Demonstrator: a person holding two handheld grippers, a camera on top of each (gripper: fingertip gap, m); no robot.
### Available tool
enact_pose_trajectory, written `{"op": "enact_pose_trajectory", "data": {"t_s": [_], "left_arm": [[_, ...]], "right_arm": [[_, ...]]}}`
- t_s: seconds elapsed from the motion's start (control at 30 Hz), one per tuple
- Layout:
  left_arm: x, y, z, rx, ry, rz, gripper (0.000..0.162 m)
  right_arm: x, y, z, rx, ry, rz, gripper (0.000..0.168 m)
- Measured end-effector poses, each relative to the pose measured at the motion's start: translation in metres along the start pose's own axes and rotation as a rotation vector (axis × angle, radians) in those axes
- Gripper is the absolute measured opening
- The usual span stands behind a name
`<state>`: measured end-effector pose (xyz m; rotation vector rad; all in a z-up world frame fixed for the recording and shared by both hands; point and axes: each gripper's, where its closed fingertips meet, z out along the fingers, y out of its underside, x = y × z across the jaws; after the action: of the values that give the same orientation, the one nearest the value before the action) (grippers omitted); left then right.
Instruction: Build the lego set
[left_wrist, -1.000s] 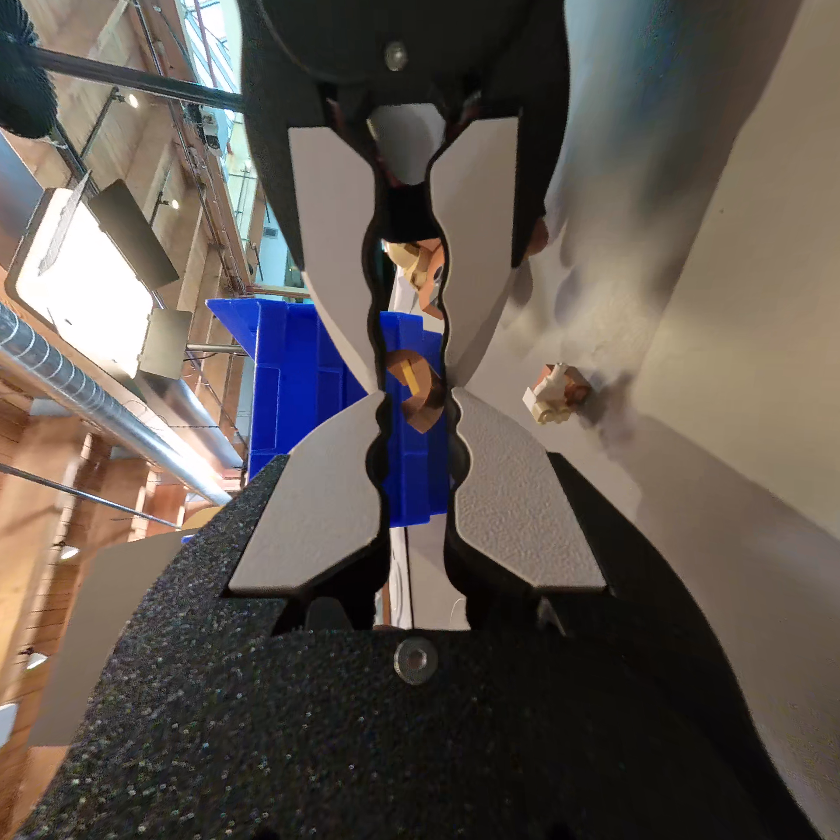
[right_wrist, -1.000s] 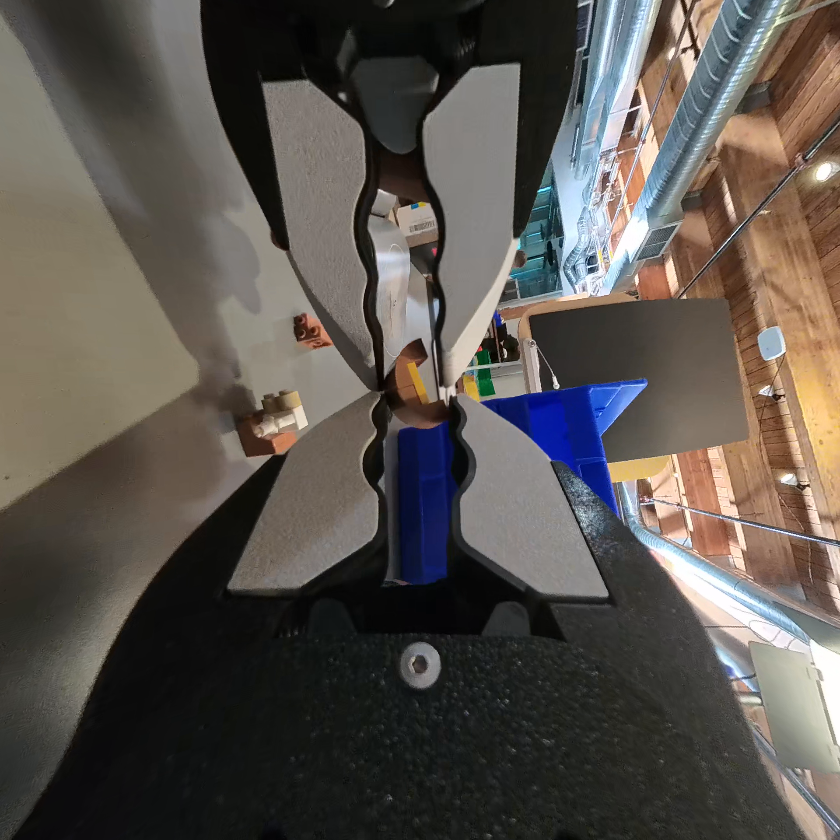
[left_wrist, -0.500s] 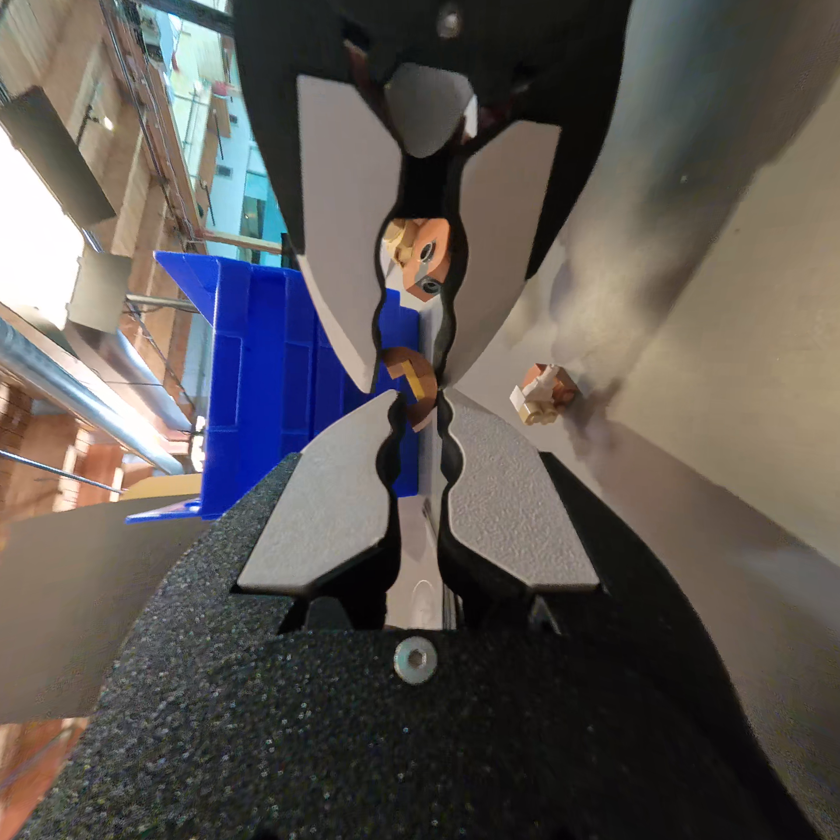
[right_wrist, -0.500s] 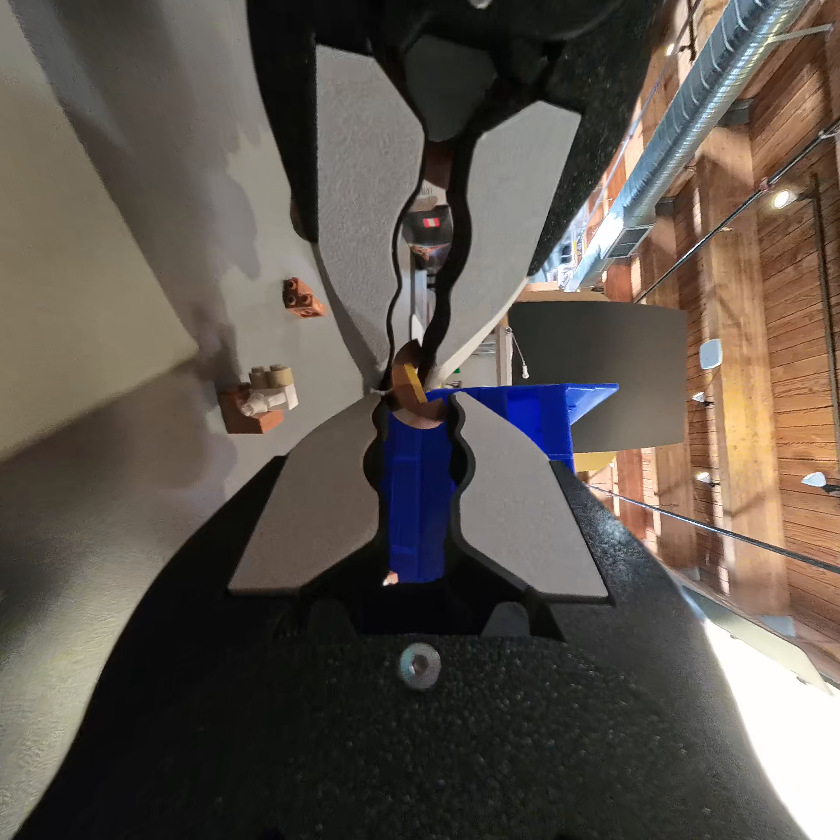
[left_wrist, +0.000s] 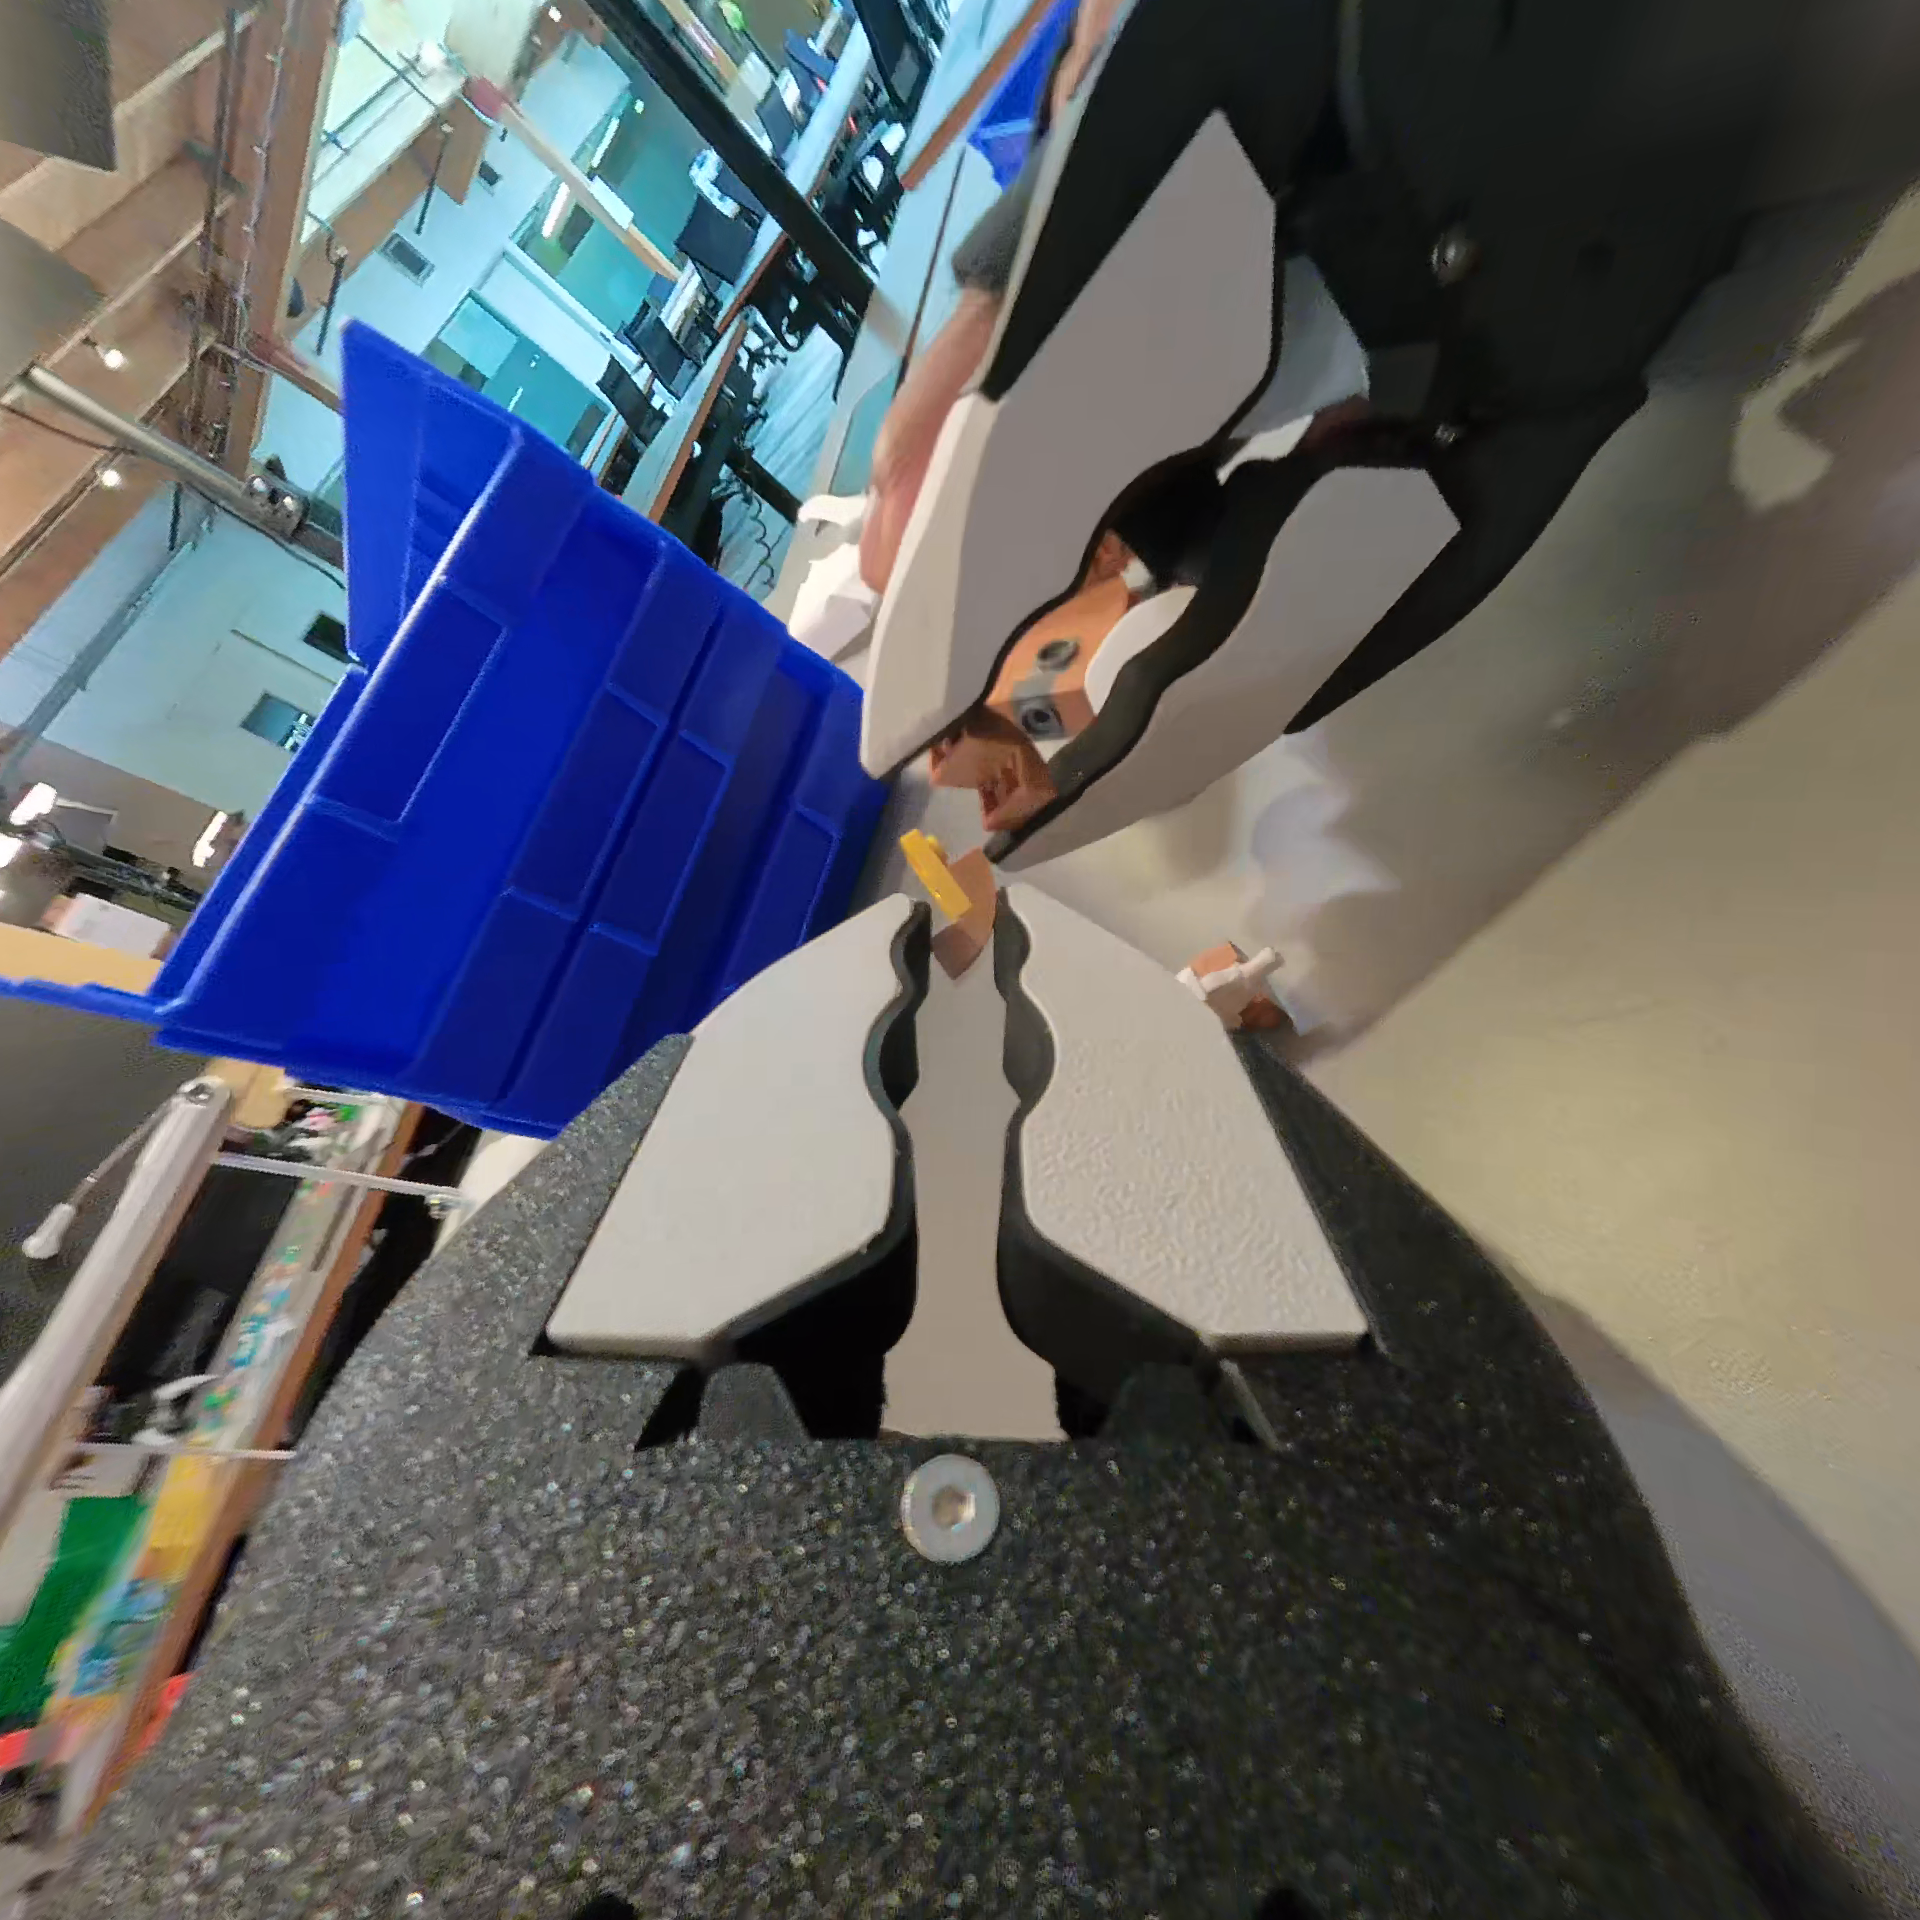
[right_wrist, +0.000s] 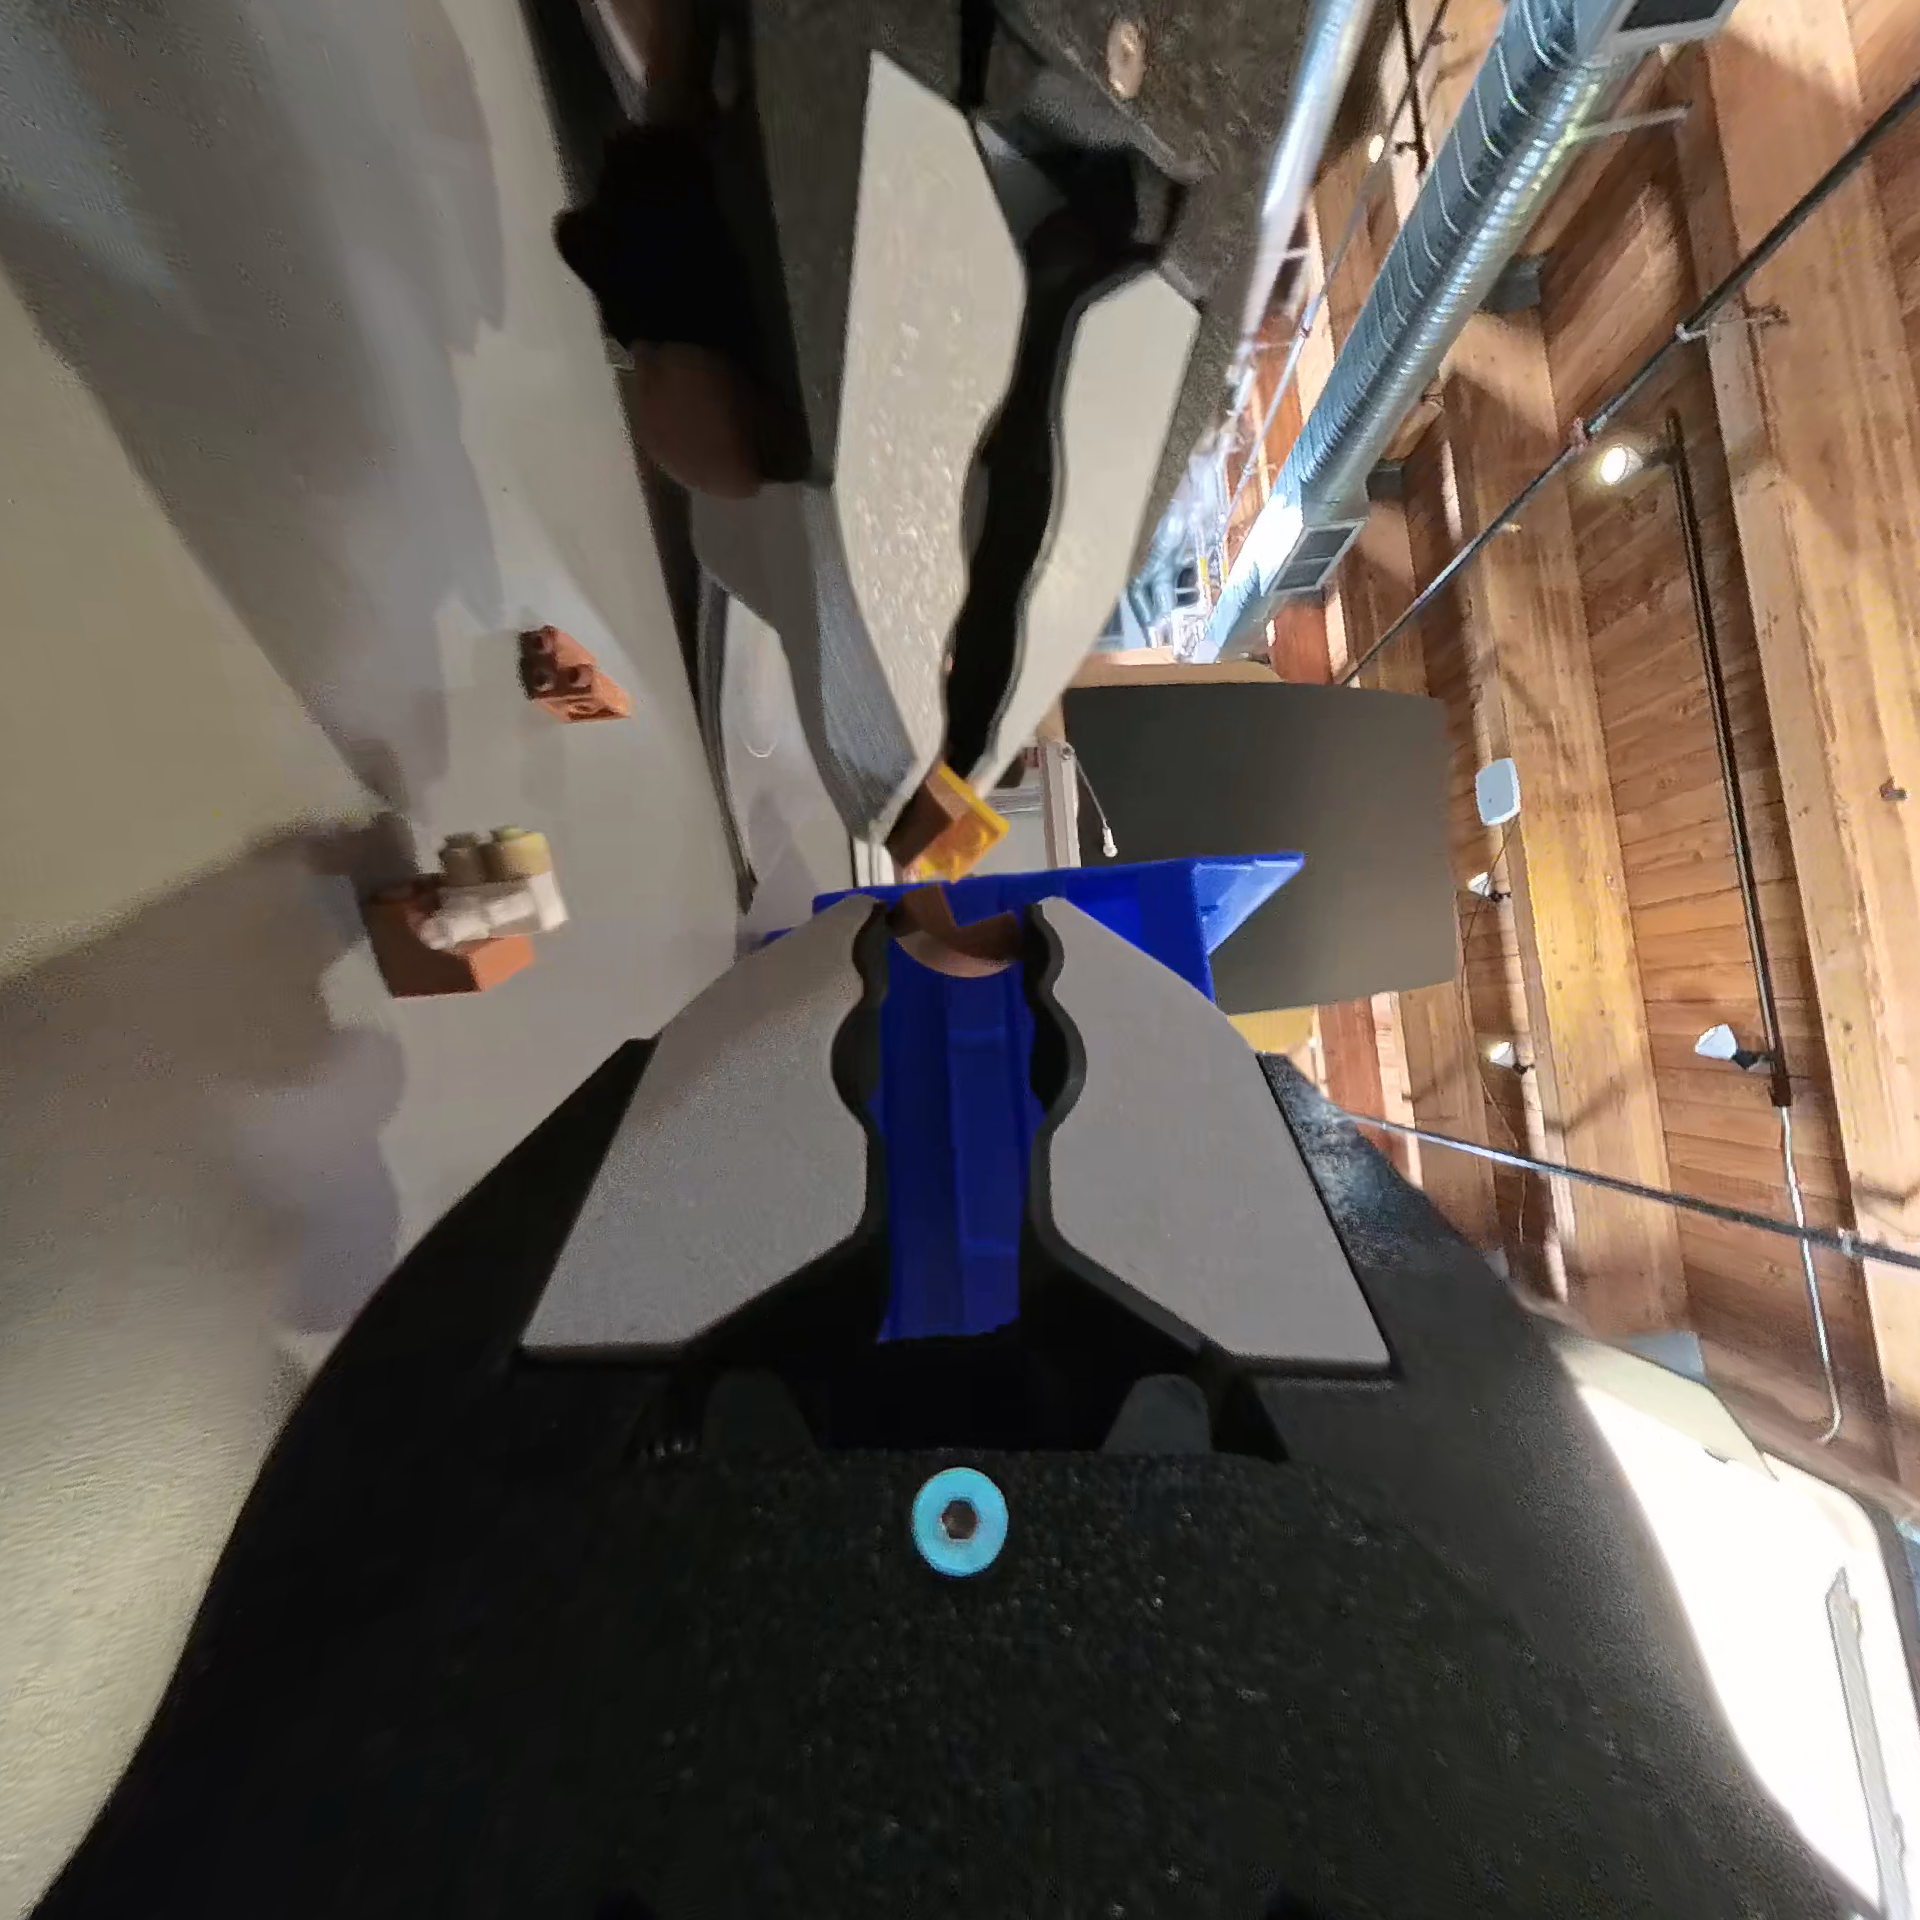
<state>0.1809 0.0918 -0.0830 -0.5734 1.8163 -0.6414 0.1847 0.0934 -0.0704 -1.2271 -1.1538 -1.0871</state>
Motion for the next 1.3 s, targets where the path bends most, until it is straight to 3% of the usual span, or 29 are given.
{"op": "enact_pose_trajectory", "data": {"t_s": [0.27,0.47,0.57,0.7,0.83,0.97,1.1,1.17,1.3], "left_arm": [[-0.019,-0.008,-0.008,0.119,-0.012,-0.225,0.011],[-0.022,0.001,-0.006,0.088,-0.048,-0.204,0.011],[-0.020,0.005,-0.003,0.079,-0.041,-0.210,0.011],[-0.018,0.006,-0.002,0.077,-0.034,-0.213,0.011],[-0.022,0.005,-0.004,0.092,-0.044,-0.247,0.011],[-0.030,0.004,-0.007,0.122,-0.057,-0.307,0.011],[-0.034,-0.001,-0.012,0.167,-0.060,-0.327,0.011],[-0.032,-0.008,-0.015,0.202,-0.056,-0.290,0.011],[-0.027,-0.018,-0.020,0.239,-0.060,-0.178,0.011]], "right_arm": [[0.074,0.051,0.018,-0.094,0.053,0.169,0.025],[0.157,0.138,0.073,-0.336,0.149,0.182,0.026],[0.161,0.179,0.096,-0.493,0.087,0.321,0.027],[0.156,0.193,0.103,-0.563,0.091,0.483,0.029],[0.150,0.195,0.096,-0.555,0.112,0.553,0.036],[0.157,0.181,0.081,-0.436,0.145,0.639,0.036],[0.169,0.153,0.053,-0.306,0.245,0.521,0.036],[0.151,0.112,0.044,-0.125,0.104,0.432,0.033],[0.077,0.026,0.009,0.221,-0.339,0.397,0.023]]}}
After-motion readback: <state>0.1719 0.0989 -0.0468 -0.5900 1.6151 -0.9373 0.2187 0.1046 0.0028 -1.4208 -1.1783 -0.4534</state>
